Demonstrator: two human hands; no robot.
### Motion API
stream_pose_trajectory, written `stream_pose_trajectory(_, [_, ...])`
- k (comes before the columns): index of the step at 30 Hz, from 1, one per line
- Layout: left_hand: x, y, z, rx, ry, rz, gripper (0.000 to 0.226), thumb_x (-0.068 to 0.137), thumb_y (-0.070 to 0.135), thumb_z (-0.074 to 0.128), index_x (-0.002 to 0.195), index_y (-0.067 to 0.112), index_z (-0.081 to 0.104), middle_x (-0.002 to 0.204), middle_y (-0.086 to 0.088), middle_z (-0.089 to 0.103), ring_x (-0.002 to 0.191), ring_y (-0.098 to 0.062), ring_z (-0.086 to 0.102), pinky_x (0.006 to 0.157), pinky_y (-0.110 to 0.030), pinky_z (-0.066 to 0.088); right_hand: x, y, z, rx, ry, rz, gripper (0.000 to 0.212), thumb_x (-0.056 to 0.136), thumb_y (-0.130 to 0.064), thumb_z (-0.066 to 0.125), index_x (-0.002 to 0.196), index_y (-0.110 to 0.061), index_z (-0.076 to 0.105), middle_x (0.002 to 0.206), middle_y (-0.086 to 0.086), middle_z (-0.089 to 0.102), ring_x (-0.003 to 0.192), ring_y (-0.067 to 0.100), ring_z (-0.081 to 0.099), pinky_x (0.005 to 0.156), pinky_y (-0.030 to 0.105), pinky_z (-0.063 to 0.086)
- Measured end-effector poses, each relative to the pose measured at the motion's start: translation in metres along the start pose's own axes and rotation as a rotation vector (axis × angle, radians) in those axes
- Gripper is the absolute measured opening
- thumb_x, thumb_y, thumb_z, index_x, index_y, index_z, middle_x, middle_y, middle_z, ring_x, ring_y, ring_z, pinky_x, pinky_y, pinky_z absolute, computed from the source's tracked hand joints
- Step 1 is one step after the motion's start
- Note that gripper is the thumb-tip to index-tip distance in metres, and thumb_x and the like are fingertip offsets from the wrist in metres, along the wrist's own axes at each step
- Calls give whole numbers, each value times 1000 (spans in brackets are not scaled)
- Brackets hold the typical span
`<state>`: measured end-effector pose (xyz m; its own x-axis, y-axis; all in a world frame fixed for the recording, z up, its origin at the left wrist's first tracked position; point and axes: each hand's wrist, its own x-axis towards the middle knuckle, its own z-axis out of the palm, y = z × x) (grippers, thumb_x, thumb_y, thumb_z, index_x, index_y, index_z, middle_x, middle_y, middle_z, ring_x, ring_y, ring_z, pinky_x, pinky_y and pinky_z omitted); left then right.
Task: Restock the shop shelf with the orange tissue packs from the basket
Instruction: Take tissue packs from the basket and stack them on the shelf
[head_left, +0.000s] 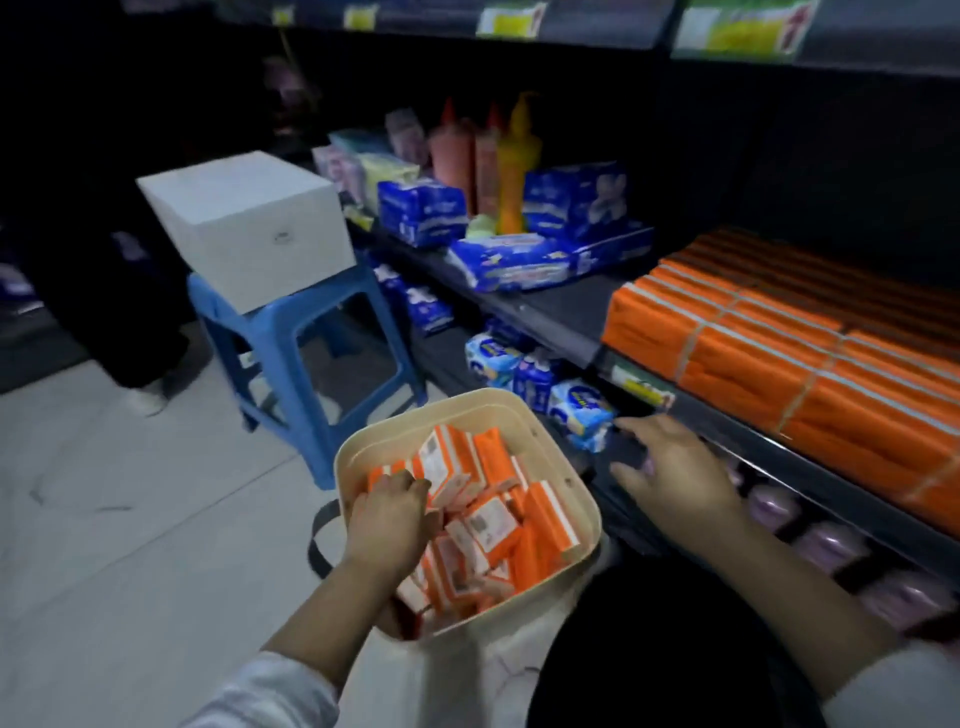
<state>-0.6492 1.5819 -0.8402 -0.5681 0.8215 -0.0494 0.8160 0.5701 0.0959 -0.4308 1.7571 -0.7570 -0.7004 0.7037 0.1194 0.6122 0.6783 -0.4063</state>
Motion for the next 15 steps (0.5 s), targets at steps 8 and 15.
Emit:
stream_pose_trajectory(8, [40, -37, 28, -101, -47, -109, 49, 95, 41, 44, 140, 23, 39, 138, -2, 46, 123, -21, 45, 100, -36, 39, 45, -32, 82, 178, -73, 96, 42, 85, -15, 62, 126, -11, 55, 121, 8, 55, 113, 23, 52, 91, 26, 37])
stream_pose_trajectory(15, [104, -7, 69, -250, -67, -146, 67, 92, 48, 50, 144, 10, 29, 139, -10, 40, 125, -27, 39, 104, -34, 30, 54, -2, 126, 146, -179, 269, 37, 87, -18, 59, 122, -6, 58, 116, 14, 57, 108, 30, 55, 91, 33, 40])
